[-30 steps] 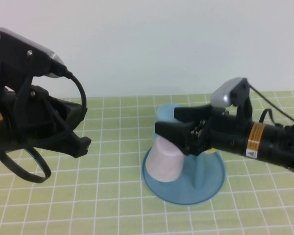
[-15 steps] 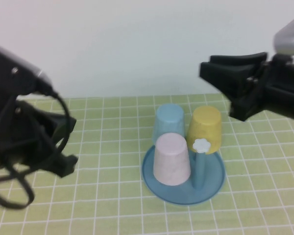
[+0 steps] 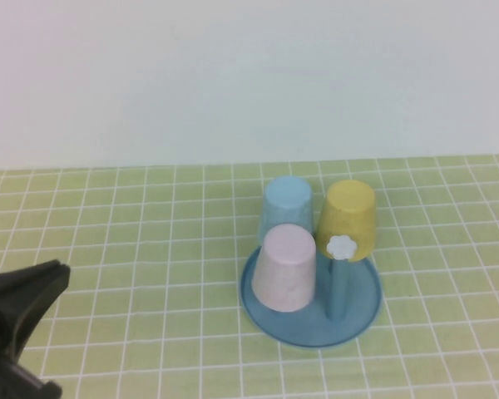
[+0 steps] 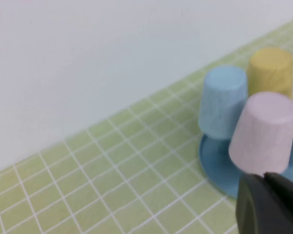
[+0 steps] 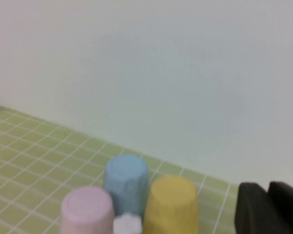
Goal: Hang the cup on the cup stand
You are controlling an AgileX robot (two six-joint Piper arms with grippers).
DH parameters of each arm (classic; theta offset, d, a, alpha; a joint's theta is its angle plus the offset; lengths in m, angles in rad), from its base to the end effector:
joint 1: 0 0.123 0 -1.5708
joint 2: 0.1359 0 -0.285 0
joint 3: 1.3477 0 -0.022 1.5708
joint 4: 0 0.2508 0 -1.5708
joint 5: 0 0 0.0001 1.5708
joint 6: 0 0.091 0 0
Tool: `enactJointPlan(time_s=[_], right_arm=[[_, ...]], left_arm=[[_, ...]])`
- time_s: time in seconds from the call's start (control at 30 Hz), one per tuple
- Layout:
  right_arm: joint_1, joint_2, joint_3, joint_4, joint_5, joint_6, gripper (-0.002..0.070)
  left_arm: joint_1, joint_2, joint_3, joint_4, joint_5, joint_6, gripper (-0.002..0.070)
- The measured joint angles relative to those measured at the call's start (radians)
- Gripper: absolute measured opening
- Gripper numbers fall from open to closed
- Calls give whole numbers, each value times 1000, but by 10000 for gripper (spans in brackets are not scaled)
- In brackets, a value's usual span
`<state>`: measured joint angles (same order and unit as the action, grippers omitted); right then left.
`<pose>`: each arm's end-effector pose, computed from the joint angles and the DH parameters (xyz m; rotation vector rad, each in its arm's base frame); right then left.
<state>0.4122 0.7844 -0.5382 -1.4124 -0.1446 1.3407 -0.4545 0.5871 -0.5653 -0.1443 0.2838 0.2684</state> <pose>0.1486 0.0790 0.3196 -0.5139 1.6412 0.3759 0.1097 -0.0577 0.3304 0.5445 1.7096 -0.2690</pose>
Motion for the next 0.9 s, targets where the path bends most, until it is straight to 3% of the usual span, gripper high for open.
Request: enactJointPlan(time_s=[0.4,0.63,0.9], right_arm=[[0,-345,336,-2,26,73,43],[0,-416,377,-48,58,77,41],[0,-418,379,-223,71,89,41]], left_arm=[[0,-145,122,0,-27,-4,0],[0,-145,122,29,-10,-4,0],[0,-145,122,41,62,-4,0]])
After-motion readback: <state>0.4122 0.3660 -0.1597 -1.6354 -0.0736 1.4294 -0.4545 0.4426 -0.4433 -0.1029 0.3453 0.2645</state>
